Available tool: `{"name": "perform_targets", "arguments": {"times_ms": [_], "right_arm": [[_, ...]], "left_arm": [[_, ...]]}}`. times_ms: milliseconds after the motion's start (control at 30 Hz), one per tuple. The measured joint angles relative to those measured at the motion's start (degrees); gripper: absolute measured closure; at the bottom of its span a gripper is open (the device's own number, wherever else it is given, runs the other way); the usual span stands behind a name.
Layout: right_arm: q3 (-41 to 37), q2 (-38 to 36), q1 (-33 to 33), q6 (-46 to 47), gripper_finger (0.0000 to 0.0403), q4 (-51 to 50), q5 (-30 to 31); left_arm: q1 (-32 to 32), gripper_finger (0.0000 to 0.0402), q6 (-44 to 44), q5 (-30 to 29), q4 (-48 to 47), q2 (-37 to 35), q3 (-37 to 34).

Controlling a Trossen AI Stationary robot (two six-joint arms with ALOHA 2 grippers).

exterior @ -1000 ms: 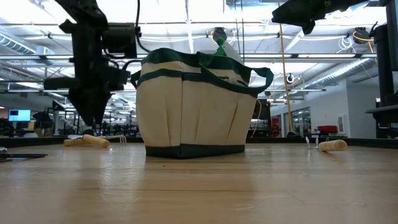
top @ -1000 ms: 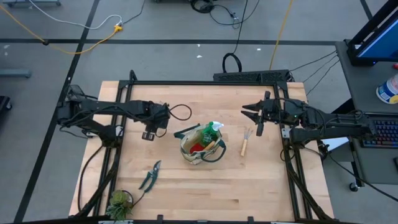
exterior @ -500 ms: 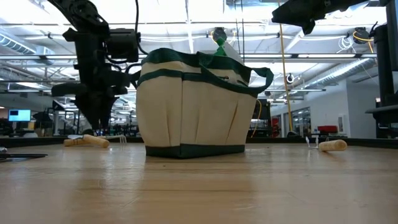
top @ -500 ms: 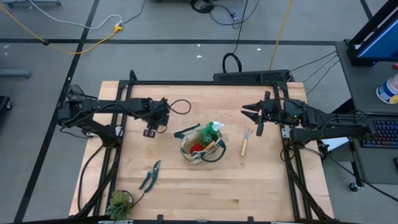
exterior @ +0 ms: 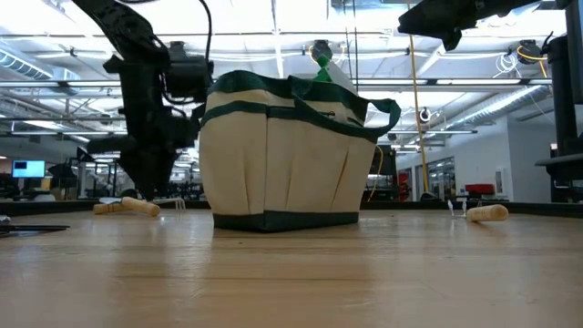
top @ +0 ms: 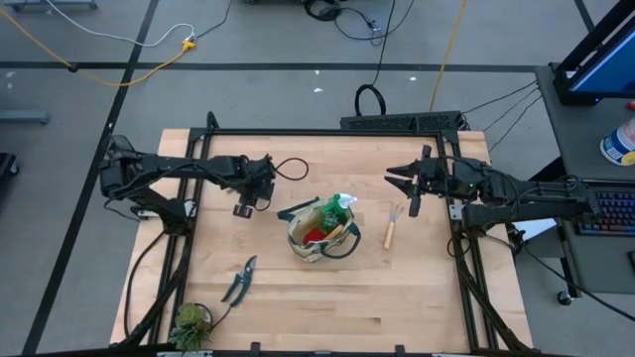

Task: Pick & Place Garden tools in Gardening bag
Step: Put the trowel into the gardening bag

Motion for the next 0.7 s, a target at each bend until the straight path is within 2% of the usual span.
{"name": "perform_targets", "arguments": {"times_ms": [400, 700], "right_arm": [[0.0, 0.0, 0.0, 0.0, 0.0307, 0.0, 0.0], [0.0, 0.0, 0.0, 0.0, 0.0307, 0.0, 0.0]], "left_arm": [[0.9, 0.0256, 6.2, 1.5, -0.1, 1.1, 0.0], [0.9, 0.0256, 7.6, 2.3, 0.7, 5.8, 0.1]]}}
